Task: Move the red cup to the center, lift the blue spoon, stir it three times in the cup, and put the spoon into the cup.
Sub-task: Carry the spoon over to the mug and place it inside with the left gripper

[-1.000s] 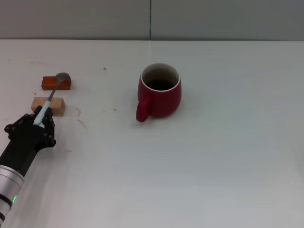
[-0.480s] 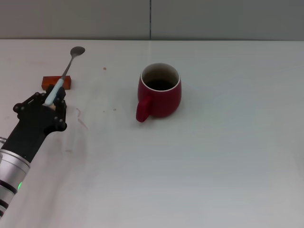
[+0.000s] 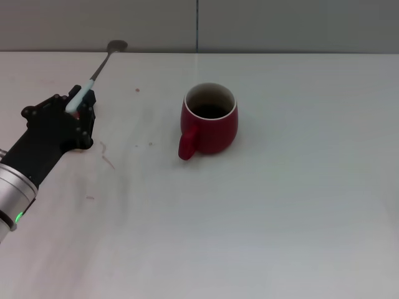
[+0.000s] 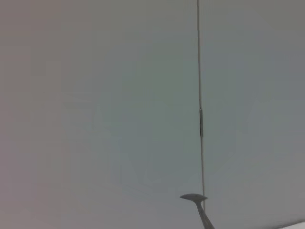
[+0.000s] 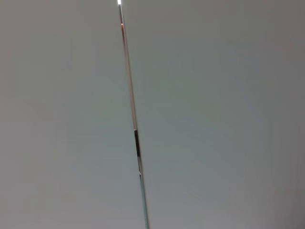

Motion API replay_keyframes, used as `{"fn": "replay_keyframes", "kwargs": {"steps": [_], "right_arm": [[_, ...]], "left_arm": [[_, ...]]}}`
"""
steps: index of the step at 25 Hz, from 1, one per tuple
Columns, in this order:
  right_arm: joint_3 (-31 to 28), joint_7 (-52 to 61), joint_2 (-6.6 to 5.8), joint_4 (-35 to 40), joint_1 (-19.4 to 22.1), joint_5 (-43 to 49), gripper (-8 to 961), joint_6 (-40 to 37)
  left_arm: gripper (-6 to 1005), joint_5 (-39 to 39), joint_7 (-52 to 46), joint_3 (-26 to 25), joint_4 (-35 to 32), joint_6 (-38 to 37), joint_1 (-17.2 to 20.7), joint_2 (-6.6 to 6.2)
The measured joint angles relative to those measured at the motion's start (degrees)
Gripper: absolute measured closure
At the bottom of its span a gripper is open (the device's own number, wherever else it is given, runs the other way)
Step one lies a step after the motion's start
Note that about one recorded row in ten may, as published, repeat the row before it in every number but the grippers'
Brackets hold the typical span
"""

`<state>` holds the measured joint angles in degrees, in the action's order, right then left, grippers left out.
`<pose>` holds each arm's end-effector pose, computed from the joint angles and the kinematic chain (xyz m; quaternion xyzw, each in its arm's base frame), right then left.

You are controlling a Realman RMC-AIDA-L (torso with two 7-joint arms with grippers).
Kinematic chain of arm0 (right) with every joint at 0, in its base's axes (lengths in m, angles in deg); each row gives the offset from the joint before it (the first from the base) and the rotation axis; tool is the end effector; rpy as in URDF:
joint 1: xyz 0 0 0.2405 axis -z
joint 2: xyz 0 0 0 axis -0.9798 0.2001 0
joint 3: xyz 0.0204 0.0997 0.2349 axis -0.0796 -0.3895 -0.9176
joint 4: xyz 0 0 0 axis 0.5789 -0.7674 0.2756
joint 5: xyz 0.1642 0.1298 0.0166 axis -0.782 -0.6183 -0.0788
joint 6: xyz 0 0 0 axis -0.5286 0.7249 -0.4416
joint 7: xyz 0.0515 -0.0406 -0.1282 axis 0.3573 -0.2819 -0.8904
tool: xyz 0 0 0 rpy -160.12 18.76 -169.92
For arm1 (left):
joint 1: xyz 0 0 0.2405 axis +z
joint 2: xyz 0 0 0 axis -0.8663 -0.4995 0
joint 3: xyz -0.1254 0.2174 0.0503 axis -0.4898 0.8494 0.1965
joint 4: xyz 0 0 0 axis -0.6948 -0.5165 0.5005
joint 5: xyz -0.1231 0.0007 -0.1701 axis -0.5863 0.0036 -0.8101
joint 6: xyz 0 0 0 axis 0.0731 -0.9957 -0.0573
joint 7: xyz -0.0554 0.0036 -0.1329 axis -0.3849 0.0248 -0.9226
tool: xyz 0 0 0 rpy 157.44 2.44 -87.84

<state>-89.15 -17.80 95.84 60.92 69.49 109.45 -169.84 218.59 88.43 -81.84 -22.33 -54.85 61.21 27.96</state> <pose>0.3948 0.2211 0.0243 -0.5723 0.2837 0.3112 0.7036 -0.2829 0.2681 -0.0173 -0.7853 -0.1996 -0.2758 0.5170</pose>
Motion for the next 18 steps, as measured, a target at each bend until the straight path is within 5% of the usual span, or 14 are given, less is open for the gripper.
{"fn": "replay_keyframes", "kwargs": {"steps": [7,10,18], "right_arm": [[0.00,0.00,-0.08,0.00,0.00,0.00,119,-0.06],[0.00,0.00,-0.09,0.00,0.04,0.00,119,-0.08],[0.00,0.00,-0.09,0.02,0.98,-0.02,119,-2.11]], "left_arm": [[828,9.35,-0.95,-5.23,12.70,14.09,3.88,-0.19],[828,10.89,-5.33,-5.38,17.37,16.41,4.18,-2.46],[827,11.13,-5.90,-5.48,22.53,19.58,4.00,-4.26]]}}
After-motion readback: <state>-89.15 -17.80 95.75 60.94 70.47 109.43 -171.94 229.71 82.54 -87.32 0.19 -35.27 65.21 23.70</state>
